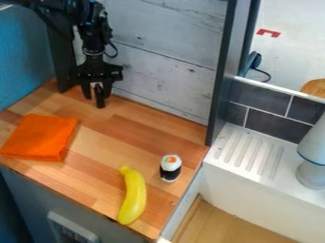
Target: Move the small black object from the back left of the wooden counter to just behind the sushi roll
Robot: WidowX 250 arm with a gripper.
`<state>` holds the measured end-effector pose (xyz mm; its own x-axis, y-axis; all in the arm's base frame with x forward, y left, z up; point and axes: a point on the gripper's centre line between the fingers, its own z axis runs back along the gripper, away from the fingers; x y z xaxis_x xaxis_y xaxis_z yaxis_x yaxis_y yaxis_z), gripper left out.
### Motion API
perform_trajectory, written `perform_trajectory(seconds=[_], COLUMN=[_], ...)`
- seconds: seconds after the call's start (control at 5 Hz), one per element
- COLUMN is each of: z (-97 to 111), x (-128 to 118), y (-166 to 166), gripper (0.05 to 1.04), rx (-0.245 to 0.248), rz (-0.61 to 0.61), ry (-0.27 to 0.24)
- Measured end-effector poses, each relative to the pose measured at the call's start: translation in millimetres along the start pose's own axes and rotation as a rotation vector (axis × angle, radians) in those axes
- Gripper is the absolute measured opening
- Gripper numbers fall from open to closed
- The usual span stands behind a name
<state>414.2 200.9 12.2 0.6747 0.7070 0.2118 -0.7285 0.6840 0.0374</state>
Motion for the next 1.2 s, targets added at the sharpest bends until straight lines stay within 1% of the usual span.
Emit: perform_trajectory(seconds=[0.2, 0.4, 0.6, 0.8, 1.0, 1.2], z=[3, 4, 10, 32, 47, 51], x=[2, 1, -5, -18, -47, -78], y=[-2, -5, -6, -2, -6, -27], gripper=[0.354, 0.354, 0.354, 0.354, 0.354, 0.354], rx=[-0.011, -0.03, -0.053, -0.086, -0.127, -0.154], rz=[0.008, 0.005, 0.007, -0.007, -0.065, -0.173], ry=[0.001, 0.006, 0.012, 0.001, 0.006, 0.03])
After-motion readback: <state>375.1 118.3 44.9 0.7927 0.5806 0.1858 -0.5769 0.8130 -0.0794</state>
